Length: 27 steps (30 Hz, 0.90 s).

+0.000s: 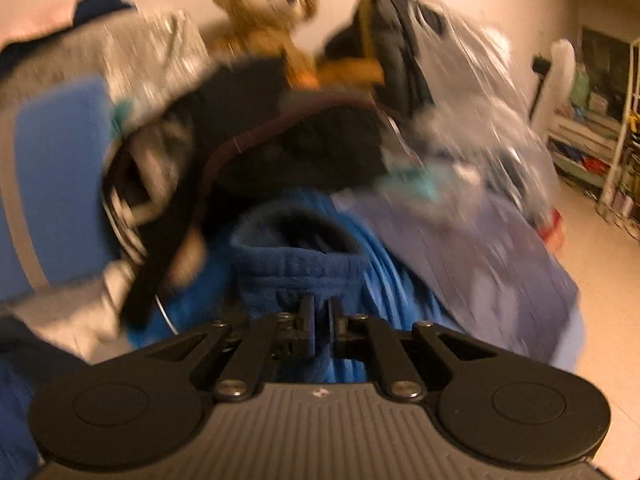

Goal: Fold clothes

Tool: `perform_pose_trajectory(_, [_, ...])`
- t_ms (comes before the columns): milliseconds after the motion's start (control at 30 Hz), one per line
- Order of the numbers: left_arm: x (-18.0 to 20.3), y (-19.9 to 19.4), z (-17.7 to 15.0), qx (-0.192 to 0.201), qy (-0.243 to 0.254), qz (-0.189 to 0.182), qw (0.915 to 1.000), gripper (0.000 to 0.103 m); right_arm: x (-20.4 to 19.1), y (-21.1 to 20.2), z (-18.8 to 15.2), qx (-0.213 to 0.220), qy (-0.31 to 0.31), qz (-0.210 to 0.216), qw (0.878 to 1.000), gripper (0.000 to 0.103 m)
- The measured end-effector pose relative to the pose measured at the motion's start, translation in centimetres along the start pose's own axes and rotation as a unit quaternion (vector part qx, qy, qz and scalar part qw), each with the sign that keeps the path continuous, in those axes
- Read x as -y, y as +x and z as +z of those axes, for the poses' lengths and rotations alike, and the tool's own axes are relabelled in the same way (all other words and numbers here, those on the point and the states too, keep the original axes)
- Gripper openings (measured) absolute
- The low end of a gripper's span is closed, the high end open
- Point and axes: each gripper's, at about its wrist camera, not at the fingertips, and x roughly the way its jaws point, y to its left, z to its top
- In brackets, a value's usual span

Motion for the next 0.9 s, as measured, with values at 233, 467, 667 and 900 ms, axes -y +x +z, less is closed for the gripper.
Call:
perform_pose_trajectory(233, [0.4,-0.1,-0.4,-0.006,0.016,0.007,0.9998,0.078,-1.0,-4.8,-1.8,0.001,-0.060,0.017,0.998,0.102])
perform_pose_trajectory(467, [1.3,-2.1,-0.1,-0.003,0.022,-0.007,0.9997,0.078,-6.8,-13.2,0.5,-0.008,-0.115,0.109,0.987,0.103])
perform_pose_trajectory(667, [2.0,-3.4,0.1,0.006,0.025,-0.010,0.9996,0.078,-13.7,-25.5,0.3,0.003,-0.190,0.250,0.949,0.103])
perform_pose_trajectory(900, [2.2,-3.9,-0.1,0.004,0.043,-0.004,0.9991,0.078,-16.6,-34.1,4.2,0.018,-0.143,0.386,0.911,0.103])
